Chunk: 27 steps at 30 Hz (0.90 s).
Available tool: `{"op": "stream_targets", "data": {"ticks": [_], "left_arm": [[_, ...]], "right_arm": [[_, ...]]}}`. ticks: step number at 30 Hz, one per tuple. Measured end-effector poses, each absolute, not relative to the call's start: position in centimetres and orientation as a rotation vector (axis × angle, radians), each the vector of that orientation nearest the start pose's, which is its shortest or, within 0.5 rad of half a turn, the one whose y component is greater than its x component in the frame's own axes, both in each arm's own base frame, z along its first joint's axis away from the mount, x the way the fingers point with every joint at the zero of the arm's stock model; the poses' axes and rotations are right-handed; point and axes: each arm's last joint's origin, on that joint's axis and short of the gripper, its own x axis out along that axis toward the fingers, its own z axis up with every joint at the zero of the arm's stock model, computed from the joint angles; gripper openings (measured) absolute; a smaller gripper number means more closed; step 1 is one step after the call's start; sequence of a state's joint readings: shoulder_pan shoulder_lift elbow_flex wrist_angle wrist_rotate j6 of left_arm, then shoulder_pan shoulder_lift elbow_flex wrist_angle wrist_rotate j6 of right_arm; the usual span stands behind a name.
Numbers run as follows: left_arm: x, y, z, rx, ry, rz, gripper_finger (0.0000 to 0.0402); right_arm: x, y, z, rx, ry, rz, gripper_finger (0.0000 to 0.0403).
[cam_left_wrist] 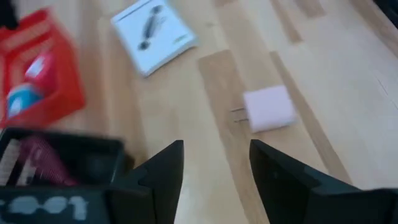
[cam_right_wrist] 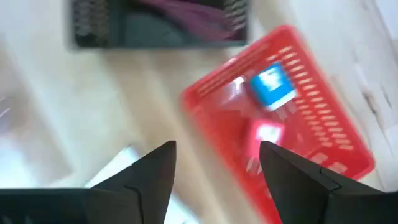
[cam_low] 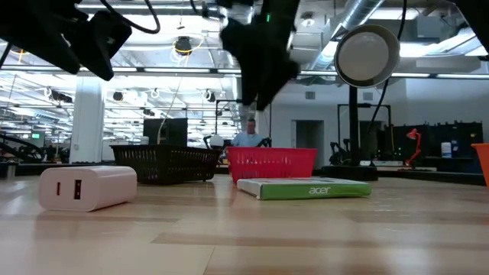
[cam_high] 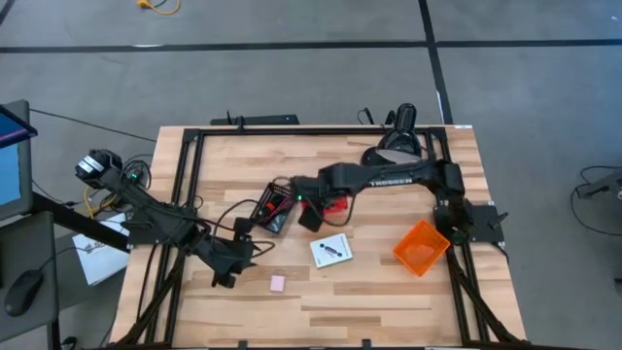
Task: Pick and place items into bin
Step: Put the light pink charger adapter into the red bin
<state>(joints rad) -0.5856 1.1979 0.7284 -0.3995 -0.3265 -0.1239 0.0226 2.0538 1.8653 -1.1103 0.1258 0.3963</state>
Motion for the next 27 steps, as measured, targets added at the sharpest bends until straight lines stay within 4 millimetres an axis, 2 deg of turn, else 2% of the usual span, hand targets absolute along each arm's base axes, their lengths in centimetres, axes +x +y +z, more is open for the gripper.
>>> {"op": "stream_targets", "data": {"ticks": [6,12,15,18,22,27], "left_arm": [[21.3,-14.1,20.5,0.553,0.707,-0.388,0.0183],[23.7,-15.9,16.7,0.678,0.695,-0.461,0.0184],[24.8,-16.8,15.8,0.734,0.717,-0.486,0.0184],[25.6,-17.6,15.2,0.826,0.768,-0.566,0.0184],[26.3,-18.2,14.7,0.969,0.878,-0.662,0.0184],[27.5,-18.9,15.0,1.085,0.929,-0.689,0.0184]], "right_arm": [[41.1,6.7,30.3,0.201,1.239,-0.250,0.0225],[38.2,11.4,35.0,0.191,1.206,-0.308,0.0225],[36.7,13.5,36.7,0.182,1.157,-0.344,0.0225],[35.5,15.4,37.7,0.199,1.120,-0.340,0.0225],[34.5,17.7,37.8,0.201,1.099,-0.306,0.0225],[33.6,19.4,37.9,0.216,1.083,-0.297,0.0225]]}}
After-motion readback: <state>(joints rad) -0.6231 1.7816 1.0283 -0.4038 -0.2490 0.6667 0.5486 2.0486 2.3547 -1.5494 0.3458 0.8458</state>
